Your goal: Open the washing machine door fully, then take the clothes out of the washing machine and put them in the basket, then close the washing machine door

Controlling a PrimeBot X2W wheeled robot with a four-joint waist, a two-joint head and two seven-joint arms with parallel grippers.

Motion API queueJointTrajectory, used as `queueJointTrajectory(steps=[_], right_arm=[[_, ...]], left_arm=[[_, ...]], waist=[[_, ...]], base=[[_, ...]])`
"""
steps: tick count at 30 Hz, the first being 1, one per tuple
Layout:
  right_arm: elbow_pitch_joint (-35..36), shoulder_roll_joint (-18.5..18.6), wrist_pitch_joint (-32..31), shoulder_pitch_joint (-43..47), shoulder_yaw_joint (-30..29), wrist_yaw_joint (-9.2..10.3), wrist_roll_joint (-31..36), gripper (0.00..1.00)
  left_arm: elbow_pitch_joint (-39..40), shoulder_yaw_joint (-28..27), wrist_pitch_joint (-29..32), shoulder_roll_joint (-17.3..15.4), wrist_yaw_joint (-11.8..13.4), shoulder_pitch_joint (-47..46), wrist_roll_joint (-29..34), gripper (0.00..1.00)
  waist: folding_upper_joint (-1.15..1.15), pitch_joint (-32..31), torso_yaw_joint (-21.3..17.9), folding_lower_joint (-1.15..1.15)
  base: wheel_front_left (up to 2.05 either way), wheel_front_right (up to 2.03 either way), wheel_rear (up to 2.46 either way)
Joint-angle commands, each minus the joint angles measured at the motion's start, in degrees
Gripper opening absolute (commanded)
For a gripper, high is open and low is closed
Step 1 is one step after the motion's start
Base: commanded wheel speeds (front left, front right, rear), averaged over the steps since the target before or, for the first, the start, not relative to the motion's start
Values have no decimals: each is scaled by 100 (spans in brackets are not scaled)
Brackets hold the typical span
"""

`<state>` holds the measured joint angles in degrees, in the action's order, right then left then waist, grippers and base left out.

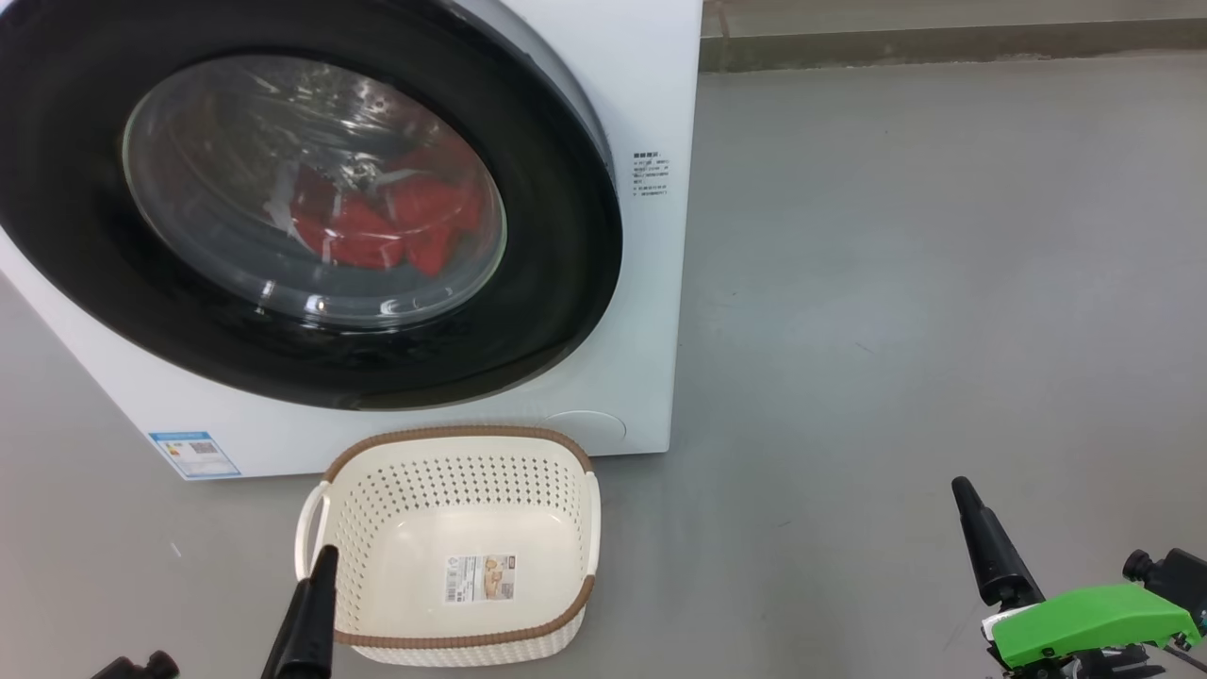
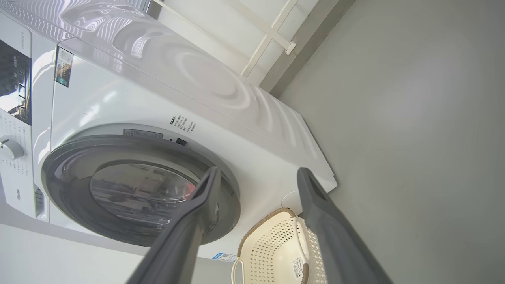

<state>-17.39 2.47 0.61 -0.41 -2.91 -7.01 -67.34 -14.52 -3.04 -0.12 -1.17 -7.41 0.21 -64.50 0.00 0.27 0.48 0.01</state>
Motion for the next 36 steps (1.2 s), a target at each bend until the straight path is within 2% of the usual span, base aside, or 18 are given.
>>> queueJointTrajectory(steps=[1, 36], right_arm=[[195, 120, 85, -94, 69, -18, 252, 100], [341, 213, 674, 41, 264, -31, 2742, 100]], left_arm=[[215, -45, -80, -108, -3, -65, 277, 100], [476, 83, -693, -215, 94, 50, 3026, 100]], waist=[[0, -2, 5, -1], [0, 2, 29, -1]], base=[[0, 0, 0], [0, 0, 0]])
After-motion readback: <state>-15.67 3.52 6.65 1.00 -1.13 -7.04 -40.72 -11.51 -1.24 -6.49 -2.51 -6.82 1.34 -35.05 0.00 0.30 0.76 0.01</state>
